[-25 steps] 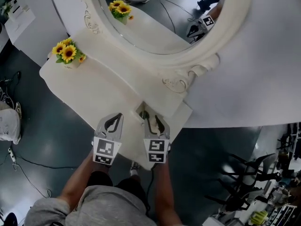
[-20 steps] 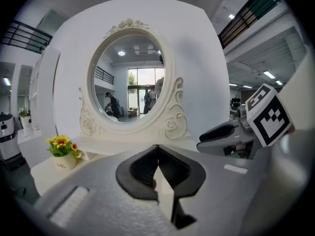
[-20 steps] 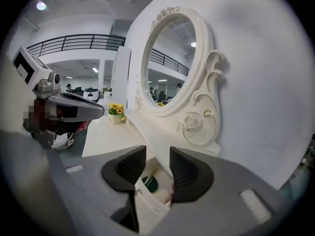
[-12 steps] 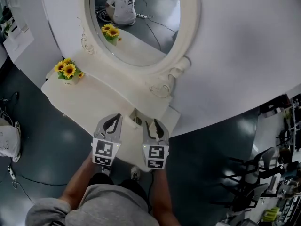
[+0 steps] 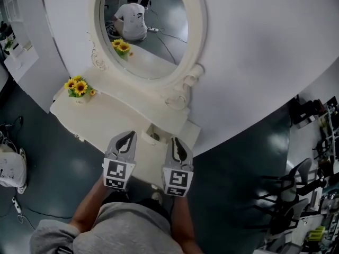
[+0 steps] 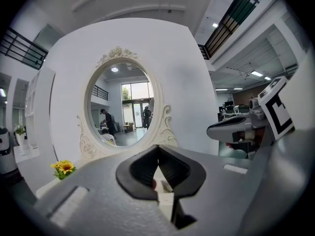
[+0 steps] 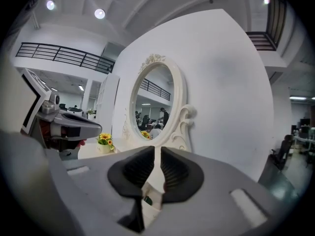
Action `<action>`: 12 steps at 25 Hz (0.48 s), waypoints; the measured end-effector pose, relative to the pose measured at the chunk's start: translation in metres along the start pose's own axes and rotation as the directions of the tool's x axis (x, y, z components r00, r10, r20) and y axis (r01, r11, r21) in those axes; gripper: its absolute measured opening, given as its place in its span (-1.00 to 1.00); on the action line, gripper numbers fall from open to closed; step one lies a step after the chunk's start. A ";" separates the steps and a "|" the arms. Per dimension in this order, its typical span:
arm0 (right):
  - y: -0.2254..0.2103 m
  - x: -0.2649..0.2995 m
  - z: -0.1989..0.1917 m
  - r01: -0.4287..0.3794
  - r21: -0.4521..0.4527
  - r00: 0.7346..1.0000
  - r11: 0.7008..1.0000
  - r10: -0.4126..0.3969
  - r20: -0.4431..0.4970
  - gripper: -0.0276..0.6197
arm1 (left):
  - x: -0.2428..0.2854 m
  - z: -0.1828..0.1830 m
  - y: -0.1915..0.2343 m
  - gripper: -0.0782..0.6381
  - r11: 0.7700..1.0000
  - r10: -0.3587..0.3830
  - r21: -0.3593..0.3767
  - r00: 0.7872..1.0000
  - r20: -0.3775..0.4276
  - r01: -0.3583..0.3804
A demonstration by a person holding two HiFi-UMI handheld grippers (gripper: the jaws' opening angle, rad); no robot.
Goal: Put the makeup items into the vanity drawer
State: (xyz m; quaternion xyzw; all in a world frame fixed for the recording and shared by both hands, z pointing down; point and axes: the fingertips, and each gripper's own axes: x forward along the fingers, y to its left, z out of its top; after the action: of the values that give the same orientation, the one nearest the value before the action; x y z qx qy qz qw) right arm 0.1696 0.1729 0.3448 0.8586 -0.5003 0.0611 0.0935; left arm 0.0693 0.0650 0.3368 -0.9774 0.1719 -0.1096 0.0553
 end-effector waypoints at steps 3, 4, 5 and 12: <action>0.001 -0.012 0.000 0.013 0.009 1.000 1.000 -0.013 0.012 -0.87 | -0.007 0.001 -0.005 -0.75 1.000 -0.010 0.004 1.000 0.011 0.010; 0.002 -0.016 -0.001 0.011 0.009 1.000 1.000 -0.012 0.013 -0.90 | -0.010 0.001 -0.007 -0.75 1.000 -0.012 0.006 1.000 0.013 0.012; 0.004 -0.018 -0.002 0.008 0.008 1.000 1.000 -0.008 0.012 -0.90 | -0.012 0.002 -0.008 -0.75 1.000 -0.014 0.009 1.000 0.016 0.014; 0.007 -0.028 -0.004 -0.003 -0.009 1.000 1.000 0.003 0.012 -0.90 | -0.015 0.005 -0.014 -0.75 1.000 -0.025 0.014 0.999 0.023 0.024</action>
State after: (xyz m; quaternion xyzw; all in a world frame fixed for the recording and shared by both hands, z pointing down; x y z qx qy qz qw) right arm 0.1495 0.1938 0.3434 0.8578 -0.5023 0.0538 0.0944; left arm 0.0614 0.0839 0.3313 -0.9803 0.1584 -0.1001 0.0626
